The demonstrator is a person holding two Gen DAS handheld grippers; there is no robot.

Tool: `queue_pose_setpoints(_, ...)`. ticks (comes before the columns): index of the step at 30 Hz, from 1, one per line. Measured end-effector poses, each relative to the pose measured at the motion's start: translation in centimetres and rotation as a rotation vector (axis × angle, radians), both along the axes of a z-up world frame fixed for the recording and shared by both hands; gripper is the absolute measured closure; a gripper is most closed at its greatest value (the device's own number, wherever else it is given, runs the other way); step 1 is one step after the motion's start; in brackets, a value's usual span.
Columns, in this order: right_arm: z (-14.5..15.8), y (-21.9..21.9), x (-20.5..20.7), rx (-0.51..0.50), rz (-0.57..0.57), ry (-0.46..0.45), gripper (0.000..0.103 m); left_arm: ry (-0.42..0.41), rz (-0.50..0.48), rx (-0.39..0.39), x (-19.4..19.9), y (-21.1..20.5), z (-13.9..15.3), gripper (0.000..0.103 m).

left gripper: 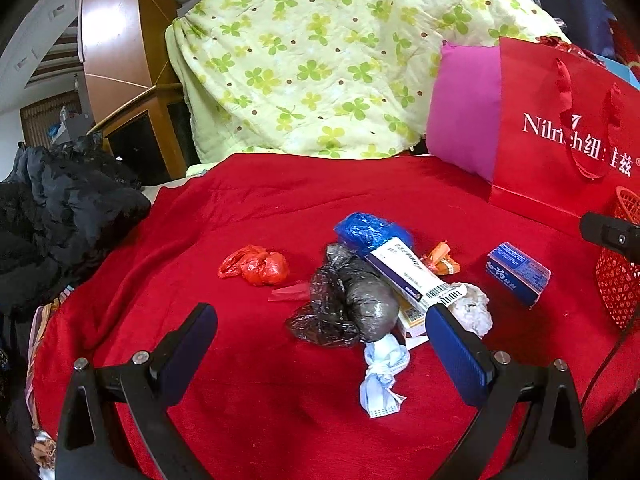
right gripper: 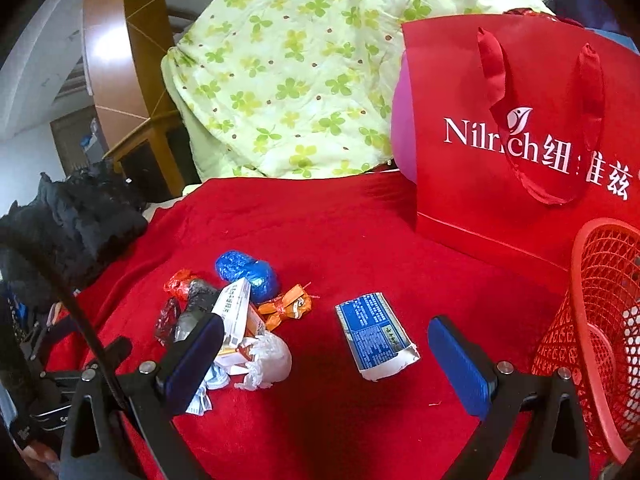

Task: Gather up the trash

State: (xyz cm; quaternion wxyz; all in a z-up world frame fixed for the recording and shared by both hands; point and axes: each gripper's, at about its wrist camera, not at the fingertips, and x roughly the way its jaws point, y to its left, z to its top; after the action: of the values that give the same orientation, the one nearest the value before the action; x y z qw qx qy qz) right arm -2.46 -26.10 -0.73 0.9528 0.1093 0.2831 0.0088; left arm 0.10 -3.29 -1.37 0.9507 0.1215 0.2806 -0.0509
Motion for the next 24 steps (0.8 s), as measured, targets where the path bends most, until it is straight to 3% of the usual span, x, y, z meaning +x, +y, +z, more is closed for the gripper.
queue_pose_setpoints(15,-0.29,0.13,-0.31,-0.01,0.024,-0.005,0.0,-0.015,-0.008,0.003,-0.13,-0.74,-0.19,0.0)
queue_pose_setpoints(24,-0.41,0.73,-0.23,-0.016,0.037,-0.007,0.0,0.025,-0.005,-0.003,0.03,-0.36,-0.02,0.0)
